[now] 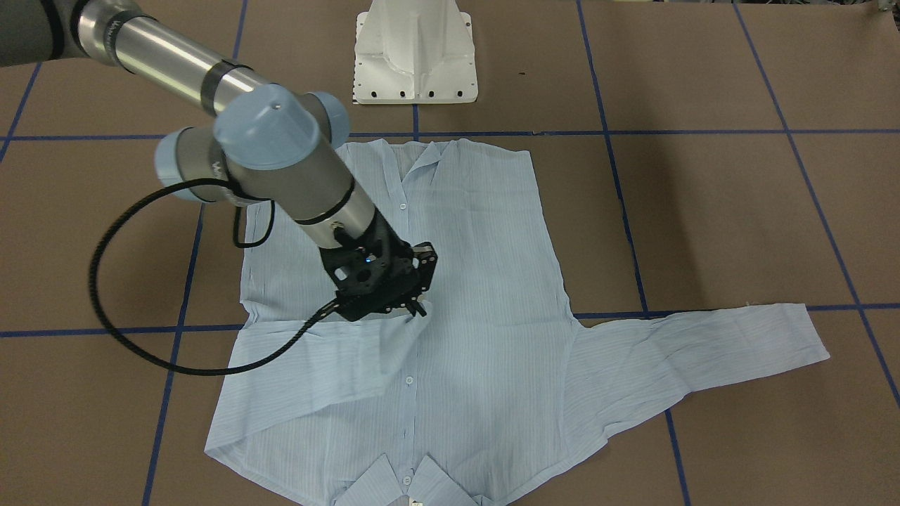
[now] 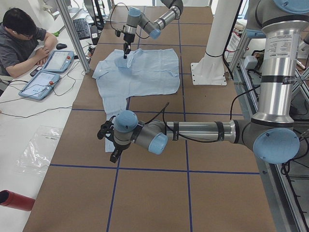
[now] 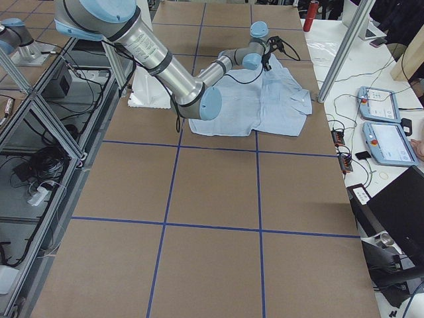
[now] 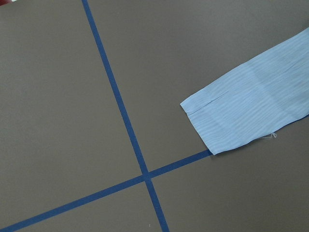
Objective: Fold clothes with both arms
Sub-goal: 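Carry the grasped sleeve across the shirt front toward the collar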
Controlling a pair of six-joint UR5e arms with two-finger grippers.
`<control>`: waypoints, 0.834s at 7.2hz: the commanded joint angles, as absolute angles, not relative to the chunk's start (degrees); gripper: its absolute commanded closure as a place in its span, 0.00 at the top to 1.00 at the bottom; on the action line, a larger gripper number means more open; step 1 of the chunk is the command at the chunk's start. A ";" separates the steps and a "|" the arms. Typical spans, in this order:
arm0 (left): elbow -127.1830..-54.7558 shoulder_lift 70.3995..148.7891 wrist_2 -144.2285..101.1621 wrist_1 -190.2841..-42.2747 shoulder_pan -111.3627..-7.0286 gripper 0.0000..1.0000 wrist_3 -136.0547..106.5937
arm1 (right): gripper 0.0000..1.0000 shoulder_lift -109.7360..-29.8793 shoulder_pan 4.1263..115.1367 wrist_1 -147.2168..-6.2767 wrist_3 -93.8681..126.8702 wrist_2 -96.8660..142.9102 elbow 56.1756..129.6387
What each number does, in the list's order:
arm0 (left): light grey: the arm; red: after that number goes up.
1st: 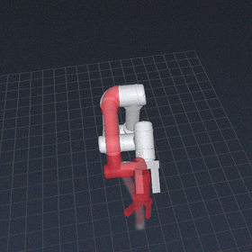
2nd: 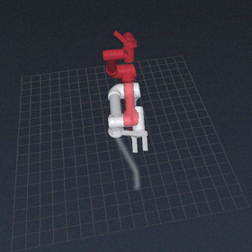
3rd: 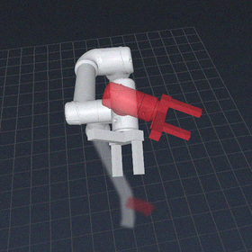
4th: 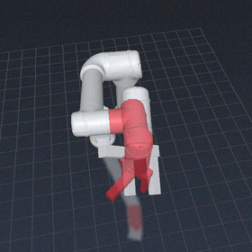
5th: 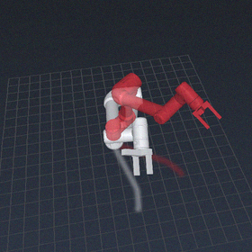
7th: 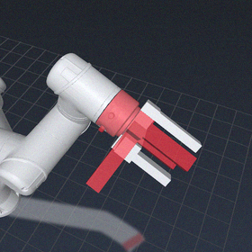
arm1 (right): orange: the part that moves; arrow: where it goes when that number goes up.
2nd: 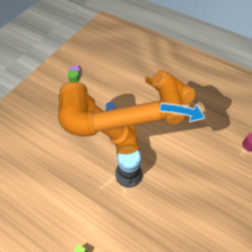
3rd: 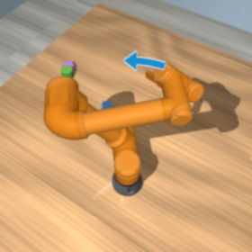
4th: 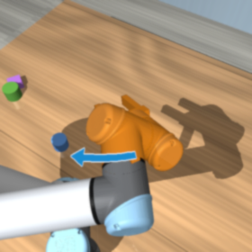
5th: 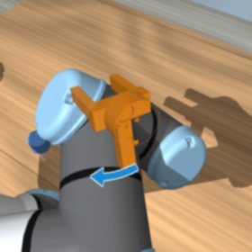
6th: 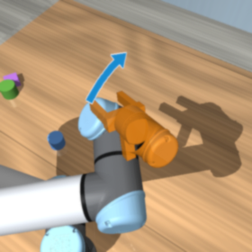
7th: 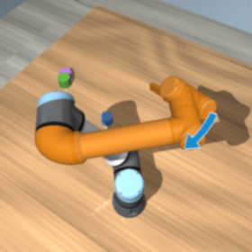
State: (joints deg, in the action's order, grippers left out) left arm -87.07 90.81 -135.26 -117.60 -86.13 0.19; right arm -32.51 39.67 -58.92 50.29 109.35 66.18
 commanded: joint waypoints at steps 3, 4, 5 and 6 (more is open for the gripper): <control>-87.36 90.97 -135.26 -117.68 -86.13 1.00 -0.17 | 0.00 -23.87 34.72 -58.80 50.19 105.21 50.69; -87.10 90.97 -135.26 -117.60 -86.13 1.00 -0.09 | 0.89 -21.73 34.19 -58.62 50.27 103.99 50.10; -87.10 91.05 -135.18 -117.60 -86.05 1.00 -0.09 | 0.99 -20.23 32.36 -58.88 50.10 99.54 50.01; -87.01 91.05 -135.18 -117.60 -86.04 1.00 -0.09 | 0.99 -20.13 30.26 -59.23 49.84 94.36 49.57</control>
